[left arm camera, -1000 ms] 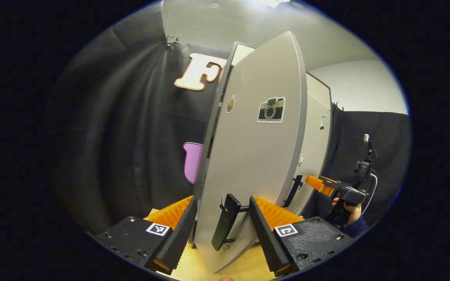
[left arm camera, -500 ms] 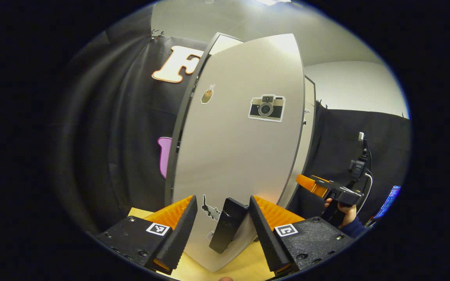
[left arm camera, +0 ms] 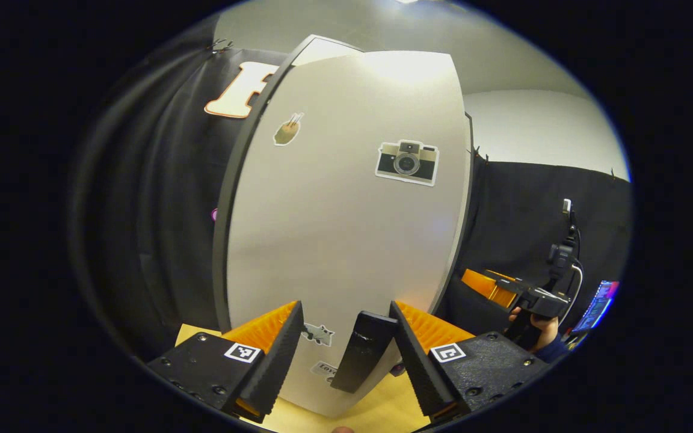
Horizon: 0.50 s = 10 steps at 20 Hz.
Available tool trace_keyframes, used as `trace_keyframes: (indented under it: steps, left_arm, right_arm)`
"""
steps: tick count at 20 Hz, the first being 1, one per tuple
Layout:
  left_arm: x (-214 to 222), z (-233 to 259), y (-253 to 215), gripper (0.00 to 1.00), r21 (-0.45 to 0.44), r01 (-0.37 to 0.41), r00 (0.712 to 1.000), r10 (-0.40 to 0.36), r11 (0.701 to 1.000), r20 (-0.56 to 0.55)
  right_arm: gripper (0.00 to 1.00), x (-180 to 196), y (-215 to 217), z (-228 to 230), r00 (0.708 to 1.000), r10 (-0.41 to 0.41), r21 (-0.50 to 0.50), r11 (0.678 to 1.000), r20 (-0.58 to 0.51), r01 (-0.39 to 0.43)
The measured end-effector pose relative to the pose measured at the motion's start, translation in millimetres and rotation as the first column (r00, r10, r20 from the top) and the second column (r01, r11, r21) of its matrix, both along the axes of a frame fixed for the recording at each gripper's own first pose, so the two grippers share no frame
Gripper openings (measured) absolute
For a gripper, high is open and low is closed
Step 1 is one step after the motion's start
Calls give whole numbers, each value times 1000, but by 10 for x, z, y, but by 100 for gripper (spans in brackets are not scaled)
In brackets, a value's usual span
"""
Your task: Grab one shoe with the right hand and put it into the shoe cabinet, grab the other shoe with the left hand and put it into the shoe cabinet; then close the right door with the right hand and the left door with the left hand.
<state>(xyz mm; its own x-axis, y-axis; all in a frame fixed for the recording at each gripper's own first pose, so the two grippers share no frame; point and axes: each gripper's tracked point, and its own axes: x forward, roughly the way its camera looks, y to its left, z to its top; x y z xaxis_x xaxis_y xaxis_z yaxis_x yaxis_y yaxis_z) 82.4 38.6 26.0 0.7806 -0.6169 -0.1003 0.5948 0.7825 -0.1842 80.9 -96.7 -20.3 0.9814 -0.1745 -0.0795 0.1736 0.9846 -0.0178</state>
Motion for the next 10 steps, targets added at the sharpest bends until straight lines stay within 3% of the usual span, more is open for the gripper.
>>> trace_keyframes:
  steps: [10]
  left_arm:
    - [327,-88,-532,90,6,3,1000,-3,1000,-1]
  right_arm:
    - [100,-330,-651,58,991,-137,-3,991,5,137]
